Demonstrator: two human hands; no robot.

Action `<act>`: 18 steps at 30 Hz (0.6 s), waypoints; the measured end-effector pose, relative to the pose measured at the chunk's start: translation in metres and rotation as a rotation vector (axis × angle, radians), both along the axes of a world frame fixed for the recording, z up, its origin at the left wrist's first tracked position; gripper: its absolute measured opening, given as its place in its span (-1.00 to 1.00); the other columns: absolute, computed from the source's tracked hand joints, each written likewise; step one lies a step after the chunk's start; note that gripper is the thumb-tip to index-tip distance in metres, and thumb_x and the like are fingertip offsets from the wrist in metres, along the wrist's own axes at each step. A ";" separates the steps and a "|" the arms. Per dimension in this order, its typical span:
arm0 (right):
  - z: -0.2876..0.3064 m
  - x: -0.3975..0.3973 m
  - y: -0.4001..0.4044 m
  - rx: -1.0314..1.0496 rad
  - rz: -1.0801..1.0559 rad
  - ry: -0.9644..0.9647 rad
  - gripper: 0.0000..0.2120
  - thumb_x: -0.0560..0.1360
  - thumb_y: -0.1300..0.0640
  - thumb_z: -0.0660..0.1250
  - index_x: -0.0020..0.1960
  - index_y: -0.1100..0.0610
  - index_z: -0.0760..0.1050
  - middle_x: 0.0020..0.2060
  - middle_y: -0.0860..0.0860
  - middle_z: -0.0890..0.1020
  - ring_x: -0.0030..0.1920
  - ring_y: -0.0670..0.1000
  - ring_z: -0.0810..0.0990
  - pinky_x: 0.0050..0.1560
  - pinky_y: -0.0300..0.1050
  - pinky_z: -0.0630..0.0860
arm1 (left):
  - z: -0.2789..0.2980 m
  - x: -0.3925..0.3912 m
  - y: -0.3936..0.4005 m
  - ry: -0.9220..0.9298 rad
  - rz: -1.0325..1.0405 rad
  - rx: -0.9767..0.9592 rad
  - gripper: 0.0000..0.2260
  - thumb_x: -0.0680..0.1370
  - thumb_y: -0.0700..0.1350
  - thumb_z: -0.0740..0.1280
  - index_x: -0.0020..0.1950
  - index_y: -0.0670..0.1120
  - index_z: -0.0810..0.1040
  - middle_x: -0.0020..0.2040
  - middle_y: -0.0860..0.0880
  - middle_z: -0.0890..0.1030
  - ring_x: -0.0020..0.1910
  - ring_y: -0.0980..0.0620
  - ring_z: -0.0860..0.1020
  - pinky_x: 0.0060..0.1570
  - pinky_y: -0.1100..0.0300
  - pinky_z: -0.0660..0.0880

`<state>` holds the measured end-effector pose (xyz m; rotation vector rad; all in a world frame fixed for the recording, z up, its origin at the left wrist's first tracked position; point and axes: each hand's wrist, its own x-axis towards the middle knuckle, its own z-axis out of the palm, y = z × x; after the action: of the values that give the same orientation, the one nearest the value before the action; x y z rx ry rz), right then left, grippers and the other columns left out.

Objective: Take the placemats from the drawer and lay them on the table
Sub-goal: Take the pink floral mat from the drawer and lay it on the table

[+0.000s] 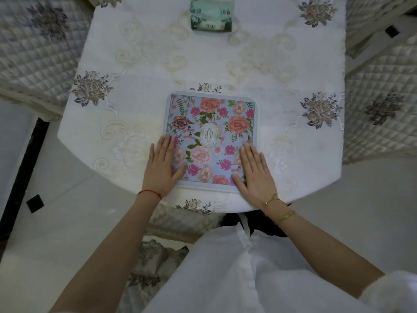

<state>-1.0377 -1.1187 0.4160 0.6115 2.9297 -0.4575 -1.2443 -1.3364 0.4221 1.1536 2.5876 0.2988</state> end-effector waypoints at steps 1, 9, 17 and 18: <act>0.000 0.001 -0.006 0.005 0.035 -0.004 -0.31 0.62 -0.19 -0.04 0.58 0.17 -0.18 0.58 0.07 -0.13 0.57 0.05 -0.16 0.56 0.05 -0.14 | 0.001 0.008 0.001 0.003 -0.033 0.007 -0.30 0.59 0.25 0.02 0.58 -0.13 -0.10 0.60 -0.06 -0.09 0.57 0.02 -0.15 0.54 -0.02 -0.17; -0.002 -0.001 -0.032 -0.019 0.152 0.003 -0.44 0.66 -0.12 -0.09 0.59 0.08 -0.08 0.58 0.00 -0.03 0.58 0.04 -0.09 0.54 0.11 0.01 | 0.002 0.052 0.002 -0.002 -0.077 0.008 -0.32 0.61 0.25 0.00 0.58 -0.10 -0.09 0.60 -0.05 -0.07 0.57 -0.01 -0.10 0.54 -0.06 -0.09; 0.009 0.022 -0.009 -0.074 0.208 0.018 -0.43 0.65 0.00 0.08 0.58 0.15 -0.03 0.57 0.04 0.02 0.58 0.00 -0.07 0.55 0.06 -0.01 | 0.007 0.040 -0.016 -0.054 -0.075 0.035 -0.31 0.58 0.22 0.09 0.58 -0.10 -0.05 0.60 -0.03 -0.03 0.57 0.01 -0.08 0.54 -0.05 -0.04; 0.010 0.018 -0.009 -0.080 0.186 0.020 -0.42 0.65 -0.01 0.09 0.58 0.15 -0.02 0.57 0.05 0.02 0.58 0.01 -0.07 0.56 0.06 -0.02 | 0.007 0.038 -0.016 -0.069 -0.049 0.028 -0.29 0.57 0.24 0.08 0.58 -0.09 -0.05 0.60 -0.02 -0.03 0.57 0.01 -0.10 0.54 -0.04 -0.07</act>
<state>-1.0201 -1.1277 0.4264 0.3218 2.9328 -0.5585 -1.2065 -1.3523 0.4295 1.1925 2.4995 0.3591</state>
